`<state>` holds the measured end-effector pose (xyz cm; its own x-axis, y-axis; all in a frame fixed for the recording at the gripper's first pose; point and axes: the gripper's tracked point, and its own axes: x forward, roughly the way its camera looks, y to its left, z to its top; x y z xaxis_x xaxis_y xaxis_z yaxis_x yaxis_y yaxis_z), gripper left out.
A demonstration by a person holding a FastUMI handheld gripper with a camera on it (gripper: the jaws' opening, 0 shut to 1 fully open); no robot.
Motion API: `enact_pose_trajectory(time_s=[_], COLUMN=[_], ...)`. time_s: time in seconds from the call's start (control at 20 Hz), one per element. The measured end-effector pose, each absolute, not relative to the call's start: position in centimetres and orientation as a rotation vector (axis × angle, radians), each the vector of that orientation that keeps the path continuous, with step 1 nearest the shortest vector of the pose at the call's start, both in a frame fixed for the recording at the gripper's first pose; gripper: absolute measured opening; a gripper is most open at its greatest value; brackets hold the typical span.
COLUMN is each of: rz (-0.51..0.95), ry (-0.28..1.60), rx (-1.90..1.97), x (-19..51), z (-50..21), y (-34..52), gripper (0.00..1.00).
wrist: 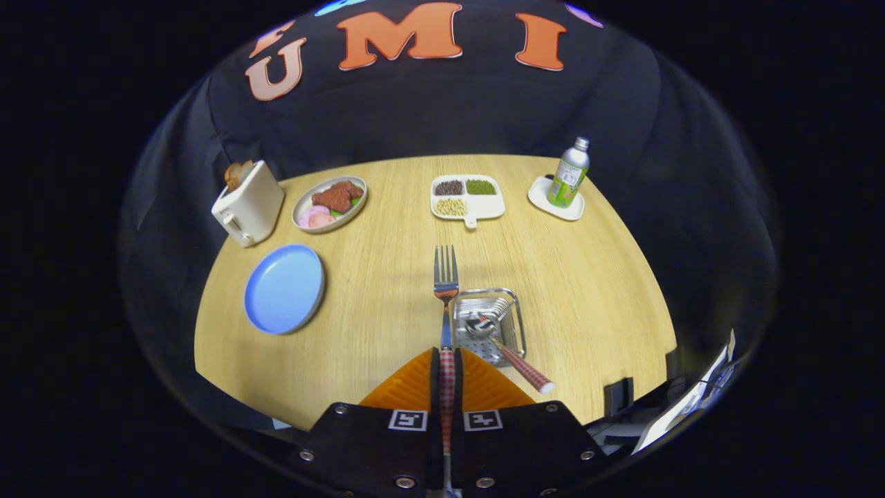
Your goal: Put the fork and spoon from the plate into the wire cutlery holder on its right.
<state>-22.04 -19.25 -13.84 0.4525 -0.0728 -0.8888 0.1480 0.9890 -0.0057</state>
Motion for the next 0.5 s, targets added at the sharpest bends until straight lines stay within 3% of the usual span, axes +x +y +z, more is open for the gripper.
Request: enact_pose_trajectory(time_s=[0.5], rz=[-0.018], ry=[1.447], rx=[-0.195], x=[-24.9], z=[-16.2], y=[-22.3], gripper=[0.05])
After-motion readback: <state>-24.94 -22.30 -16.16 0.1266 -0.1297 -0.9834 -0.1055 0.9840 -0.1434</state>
